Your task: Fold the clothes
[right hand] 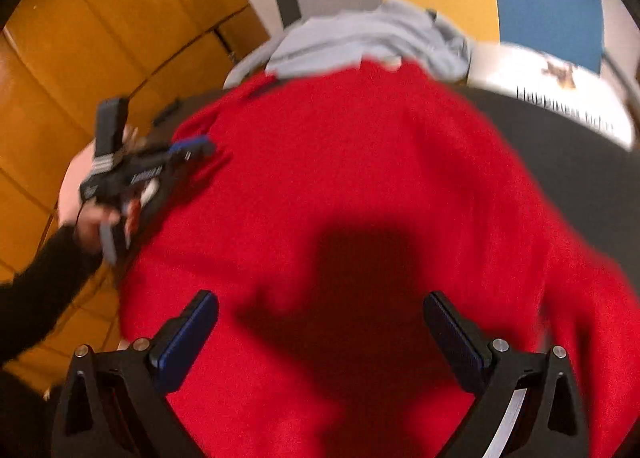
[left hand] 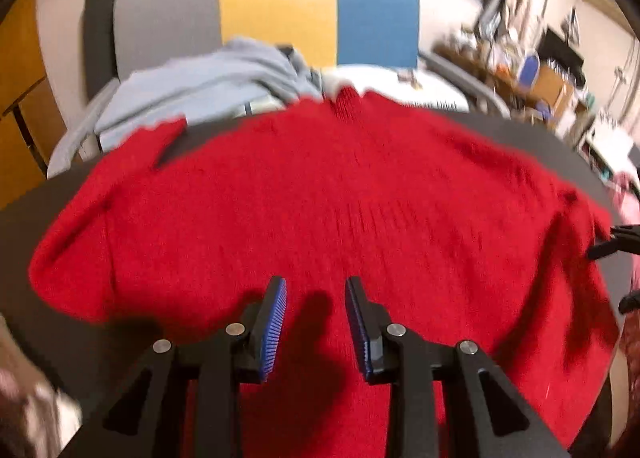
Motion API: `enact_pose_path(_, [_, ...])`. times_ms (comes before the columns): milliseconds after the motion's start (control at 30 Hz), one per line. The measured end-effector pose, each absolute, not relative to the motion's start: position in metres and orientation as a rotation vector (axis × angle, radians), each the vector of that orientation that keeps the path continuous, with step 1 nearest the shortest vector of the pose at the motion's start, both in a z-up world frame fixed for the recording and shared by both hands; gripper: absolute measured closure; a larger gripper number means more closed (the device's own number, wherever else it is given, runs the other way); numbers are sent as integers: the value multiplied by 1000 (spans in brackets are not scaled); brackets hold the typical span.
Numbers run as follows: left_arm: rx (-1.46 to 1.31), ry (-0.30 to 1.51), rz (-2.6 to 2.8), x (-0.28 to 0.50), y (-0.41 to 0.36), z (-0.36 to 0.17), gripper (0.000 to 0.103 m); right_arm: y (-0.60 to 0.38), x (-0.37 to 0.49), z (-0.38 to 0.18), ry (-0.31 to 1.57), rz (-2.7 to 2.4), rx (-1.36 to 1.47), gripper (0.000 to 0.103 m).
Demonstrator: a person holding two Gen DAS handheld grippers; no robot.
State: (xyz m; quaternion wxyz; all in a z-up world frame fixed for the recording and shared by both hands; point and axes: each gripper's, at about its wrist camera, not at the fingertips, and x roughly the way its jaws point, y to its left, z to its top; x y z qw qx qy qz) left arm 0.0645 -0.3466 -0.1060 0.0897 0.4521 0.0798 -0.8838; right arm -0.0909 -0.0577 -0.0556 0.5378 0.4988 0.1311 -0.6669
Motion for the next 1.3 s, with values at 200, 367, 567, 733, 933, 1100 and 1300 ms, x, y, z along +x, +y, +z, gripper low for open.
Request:
enact_pose_path(200, [1392, 344, -2553, 89, -347, -123, 72, 3, -13, -96, 321, -1614, 1300, 0])
enact_pose_path(367, [1340, 419, -2551, 93, -353, -129, 71, 41, 41, -97, 226, -1647, 1336, 0])
enact_pose_path(567, [1278, 401, -2532, 100, -343, -112, 71, 51, 78, -100, 278, -1553, 1471, 0])
enact_pose_path(733, [1130, 493, -2561, 154, -338, -103, 71, 31, 56, -58, 156, -1643, 1309, 0])
enact_pose_path(933, [1122, 524, -2526, 203, -336, -133, 71, -34, 3, -63, 174, -1892, 1129, 0])
enact_pose_path(1100, [1075, 474, -2529, 210, -337, -138, 70, -48, -15, -102, 267, -2071, 1070, 0])
enact_pose_path(1300, [1136, 431, -2430, 197, -332, -121, 73, -46, -27, -102, 358, -2090, 1050, 0])
